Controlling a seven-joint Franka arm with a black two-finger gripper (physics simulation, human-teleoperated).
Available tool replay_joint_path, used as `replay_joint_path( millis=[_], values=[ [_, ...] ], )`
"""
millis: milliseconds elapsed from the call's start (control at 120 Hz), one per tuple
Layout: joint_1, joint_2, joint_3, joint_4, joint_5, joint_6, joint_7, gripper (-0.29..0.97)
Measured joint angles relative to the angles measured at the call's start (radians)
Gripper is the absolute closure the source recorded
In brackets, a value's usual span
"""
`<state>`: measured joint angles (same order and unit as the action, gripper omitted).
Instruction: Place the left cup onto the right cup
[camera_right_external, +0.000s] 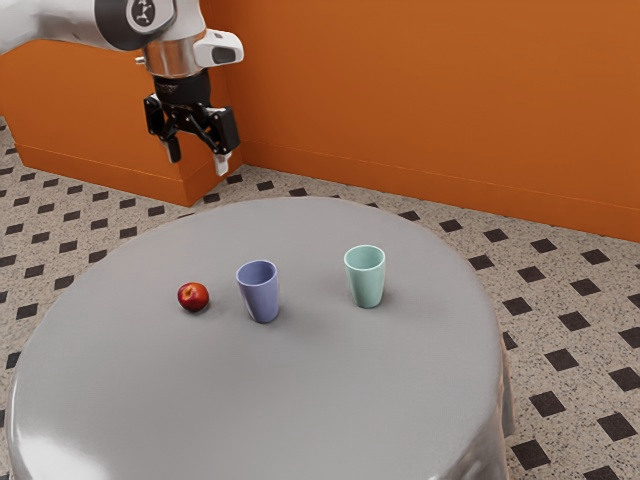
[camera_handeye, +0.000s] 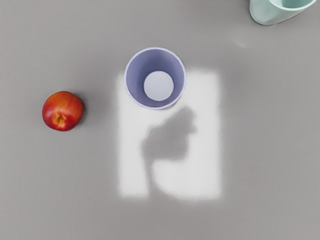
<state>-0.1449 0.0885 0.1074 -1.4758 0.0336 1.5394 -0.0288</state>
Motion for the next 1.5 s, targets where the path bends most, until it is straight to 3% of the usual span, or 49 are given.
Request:
replay_joint_path(
  millis=[392, 758, 1500],
  values=[
    [-0.006, 0.013, 0.0, -0.023, -0.008, 0.037, 0.005, 0.0],
    [-0.016, 0.032, -0.001, -0.159, -0.05, 0.15, 0.001, 0.01],
    [-0.01, 0.148, -0.035, -0.283, -0.125, 0.321, -0.016, 0.2]
  ],
)
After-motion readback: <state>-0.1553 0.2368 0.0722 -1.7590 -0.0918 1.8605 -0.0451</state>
